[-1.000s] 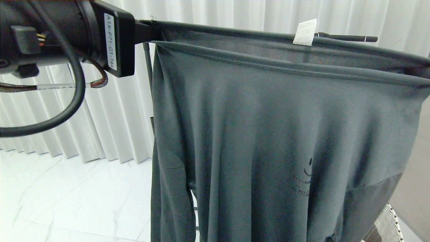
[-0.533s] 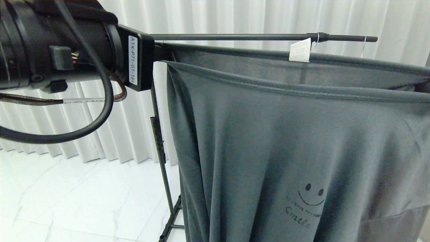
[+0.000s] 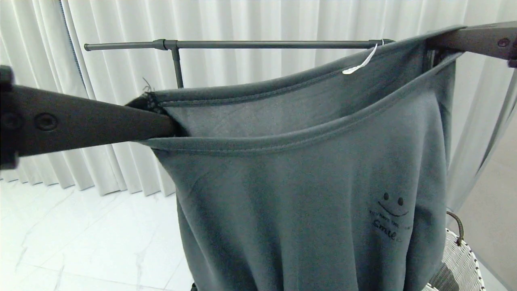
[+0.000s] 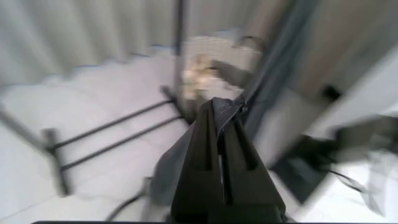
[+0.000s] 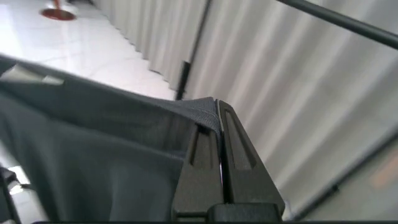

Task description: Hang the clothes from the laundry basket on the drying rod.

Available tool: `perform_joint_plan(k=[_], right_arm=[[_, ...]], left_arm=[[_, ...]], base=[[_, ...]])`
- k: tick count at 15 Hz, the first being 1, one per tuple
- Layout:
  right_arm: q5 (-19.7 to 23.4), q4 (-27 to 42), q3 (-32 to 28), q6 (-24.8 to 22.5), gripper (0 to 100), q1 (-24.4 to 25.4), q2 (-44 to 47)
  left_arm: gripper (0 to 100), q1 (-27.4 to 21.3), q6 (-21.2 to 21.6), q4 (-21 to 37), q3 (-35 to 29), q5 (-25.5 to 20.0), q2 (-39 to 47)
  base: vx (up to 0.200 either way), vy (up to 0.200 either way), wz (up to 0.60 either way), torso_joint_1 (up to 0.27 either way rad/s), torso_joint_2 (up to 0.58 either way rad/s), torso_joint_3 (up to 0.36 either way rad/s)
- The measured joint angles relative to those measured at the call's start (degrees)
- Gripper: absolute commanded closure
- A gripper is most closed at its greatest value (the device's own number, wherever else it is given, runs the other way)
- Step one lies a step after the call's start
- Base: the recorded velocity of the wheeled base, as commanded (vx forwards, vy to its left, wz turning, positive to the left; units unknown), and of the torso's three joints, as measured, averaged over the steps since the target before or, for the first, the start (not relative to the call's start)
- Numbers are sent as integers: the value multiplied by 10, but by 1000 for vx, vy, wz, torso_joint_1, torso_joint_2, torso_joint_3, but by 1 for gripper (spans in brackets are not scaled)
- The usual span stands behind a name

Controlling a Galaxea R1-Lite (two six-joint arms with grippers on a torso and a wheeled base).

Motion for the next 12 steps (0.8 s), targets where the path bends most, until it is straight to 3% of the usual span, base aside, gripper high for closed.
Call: perform_joint_plan(k=[2, 5, 6, 8, 10, 12], right_arm=[[-5, -8, 1, 0, 100, 22, 16], [-43, -2, 3, 0, 100, 28, 25], [-71, 5, 4, 0, 100, 28, 26], [-85, 46, 4, -1, 100, 21, 23], [-87, 107, 1, -1, 100, 4, 11], [-87, 125, -7, -2, 100, -15, -1]], left_arm=[[100, -46, -15, 4, -10, 13, -4], [100, -61, -7, 4, -7, 49, -6], [100, -62, 29, 4, -1, 74, -6], [100, -50, 116, -5, 13, 111, -4], [100, -27, 147, -74, 19, 119, 3], [100, 8, 171, -126, 19, 119, 14]], base=[[0, 0, 0, 0, 0, 0], [0, 0, 0, 0, 0, 0], [0, 0, 0, 0, 0, 0], [0, 0, 0, 0, 0, 0], [0, 0, 0, 0, 0, 0], [0, 0, 0, 0, 0, 0]])
